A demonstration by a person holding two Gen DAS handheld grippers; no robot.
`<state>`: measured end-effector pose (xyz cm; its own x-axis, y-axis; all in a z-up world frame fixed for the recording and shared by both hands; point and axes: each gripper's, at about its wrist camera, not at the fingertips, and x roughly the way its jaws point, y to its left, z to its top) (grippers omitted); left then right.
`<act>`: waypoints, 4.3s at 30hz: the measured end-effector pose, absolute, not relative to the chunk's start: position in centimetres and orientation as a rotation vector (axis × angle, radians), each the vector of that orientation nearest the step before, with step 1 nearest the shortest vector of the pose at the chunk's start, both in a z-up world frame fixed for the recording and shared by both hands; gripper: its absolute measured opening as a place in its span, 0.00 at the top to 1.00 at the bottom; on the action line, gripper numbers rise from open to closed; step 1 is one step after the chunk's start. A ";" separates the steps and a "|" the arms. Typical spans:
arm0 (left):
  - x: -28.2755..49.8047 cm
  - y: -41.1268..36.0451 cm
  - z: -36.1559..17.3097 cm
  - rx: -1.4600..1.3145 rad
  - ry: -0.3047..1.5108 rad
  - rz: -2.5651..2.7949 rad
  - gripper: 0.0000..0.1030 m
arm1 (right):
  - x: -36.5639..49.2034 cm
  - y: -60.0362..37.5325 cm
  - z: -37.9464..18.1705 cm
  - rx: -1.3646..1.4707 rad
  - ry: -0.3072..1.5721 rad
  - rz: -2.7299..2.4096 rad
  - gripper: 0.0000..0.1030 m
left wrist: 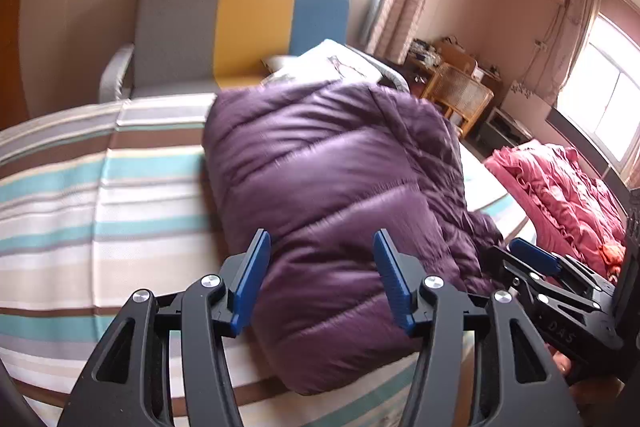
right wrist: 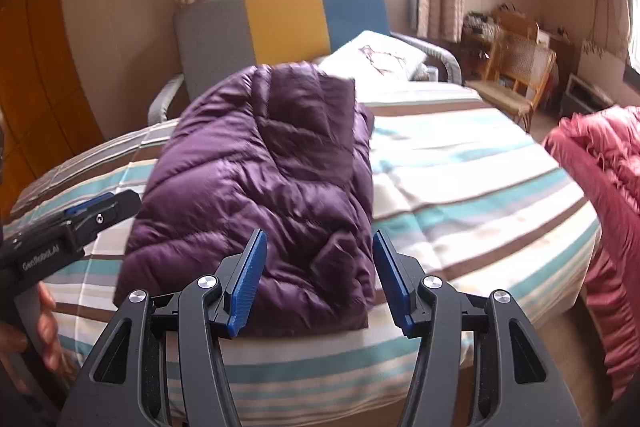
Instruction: Fold large clothes
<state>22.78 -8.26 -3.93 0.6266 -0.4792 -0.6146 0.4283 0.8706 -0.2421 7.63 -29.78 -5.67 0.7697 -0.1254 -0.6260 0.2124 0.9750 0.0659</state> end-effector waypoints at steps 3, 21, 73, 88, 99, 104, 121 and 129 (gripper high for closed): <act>23.3 -7.8 -3.0 -0.080 0.711 -0.493 0.47 | 8.2 -29.4 -4.8 0.116 0.674 -0.200 0.47; 26.3 -8.0 -2.8 -0.022 0.705 -0.420 0.46 | 14.8 -29.0 -1.8 0.104 0.651 -0.135 0.49; 34.6 -12.5 -8.9 0.027 0.859 -0.407 0.46 | 23.6 -35.8 -12.6 0.168 0.947 -0.338 0.62; 34.0 -9.3 -8.2 -0.039 0.847 -0.400 0.19 | 22.3 -37.8 -12.4 0.242 0.919 -0.357 0.29; 34.2 -7.2 -10.5 -0.227 0.949 -0.535 0.19 | 21.4 -37.3 -11.8 0.219 0.911 -0.299 0.30; 34.1 -7.0 -11.5 -0.298 0.984 -0.577 0.18 | 21.2 -37.7 -12.2 0.287 0.909 -0.265 0.31; 33.9 -9.4 -11.8 -0.321 0.977 -0.689 0.30 | 20.9 -38.7 -12.8 0.409 0.896 -0.125 0.49; 33.6 -8.9 -11.4 -0.298 0.959 -0.683 0.34 | 20.8 -38.4 -12.4 0.383 0.899 -0.116 0.56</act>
